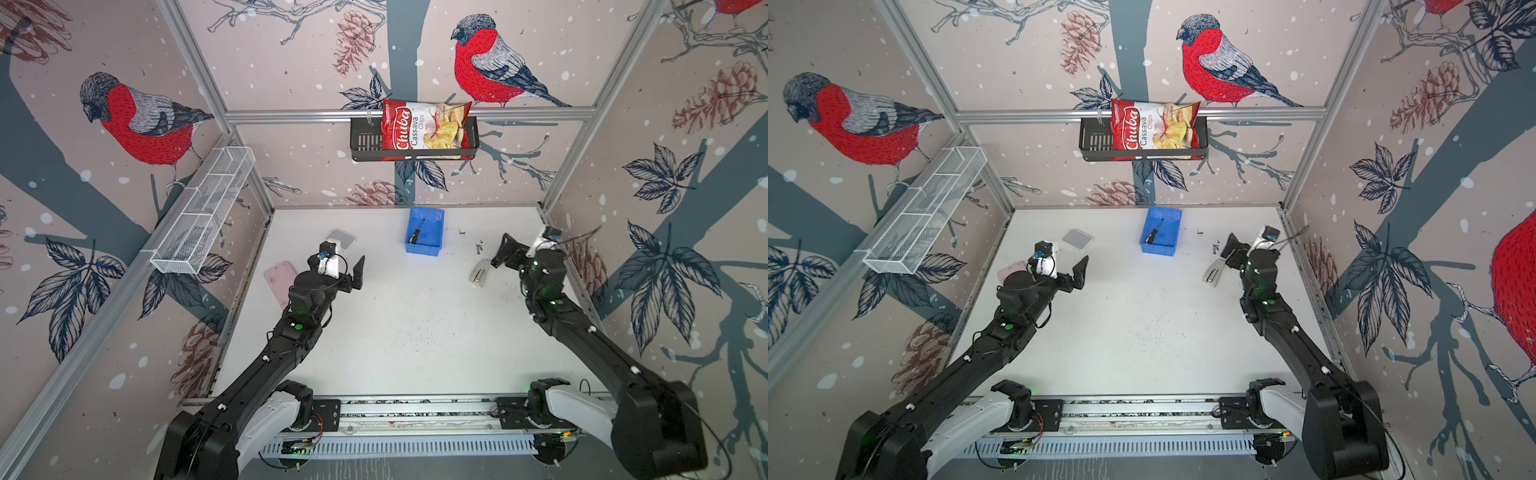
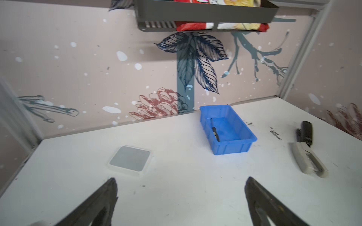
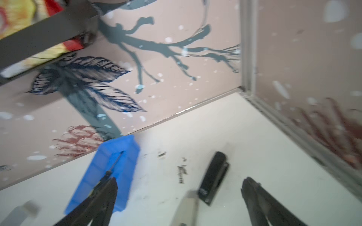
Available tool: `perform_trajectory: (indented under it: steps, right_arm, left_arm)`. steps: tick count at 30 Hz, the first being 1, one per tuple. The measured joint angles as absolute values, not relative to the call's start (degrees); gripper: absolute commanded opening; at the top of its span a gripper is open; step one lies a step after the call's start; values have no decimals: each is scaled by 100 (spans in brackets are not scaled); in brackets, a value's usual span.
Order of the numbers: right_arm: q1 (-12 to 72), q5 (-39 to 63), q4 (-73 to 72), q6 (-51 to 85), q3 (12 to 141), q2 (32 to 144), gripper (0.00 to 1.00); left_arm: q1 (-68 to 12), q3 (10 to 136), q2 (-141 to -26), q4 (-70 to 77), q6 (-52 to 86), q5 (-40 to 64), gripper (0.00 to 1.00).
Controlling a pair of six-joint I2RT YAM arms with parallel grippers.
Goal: Put the screwdriver in the bin
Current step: Reset both arms
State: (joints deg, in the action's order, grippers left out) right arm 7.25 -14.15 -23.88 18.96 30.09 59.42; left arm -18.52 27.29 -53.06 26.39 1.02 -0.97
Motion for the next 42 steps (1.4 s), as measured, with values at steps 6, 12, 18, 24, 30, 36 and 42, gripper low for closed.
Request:
perform_trajectory:
  steps: [6, 12, 18, 24, 30, 36, 42]
  right_arm:
    - [-246, -1496, -2906, 1490, 1787, 5164, 99]
    - [-338, -1450, -3865, 1382, 1048, 5533, 100]
    - [-180, -1450, -5002, 1188, 838, 6436, 100]
    - [45, -1337, -6112, 838, 801, 7310, 100]
    - [158, -989, -6956, 537, 862, 8278, 100]
    - [-119, -467, -7109, 447, 1149, 8576, 100]
    - [-139, -281, -6919, 451, 1286, 8586, 100]
  left_arm:
    - [-1466, 2257, -5310, 3118, -73, -325, 99]
    - [-1216, 1234, -5830, 4200, -489, -757, 99]
    - [-676, 854, -6731, 5540, -462, -954, 99]
    - [-567, 821, -7752, 6698, -427, -952, 99]
    - [-532, 941, -8906, 7498, -423, -950, 99]
    - [-368, 1288, -8934, 7470, -252, -961, 99]
    - [-248, 1323, -8938, 7395, -89, -932, 99]
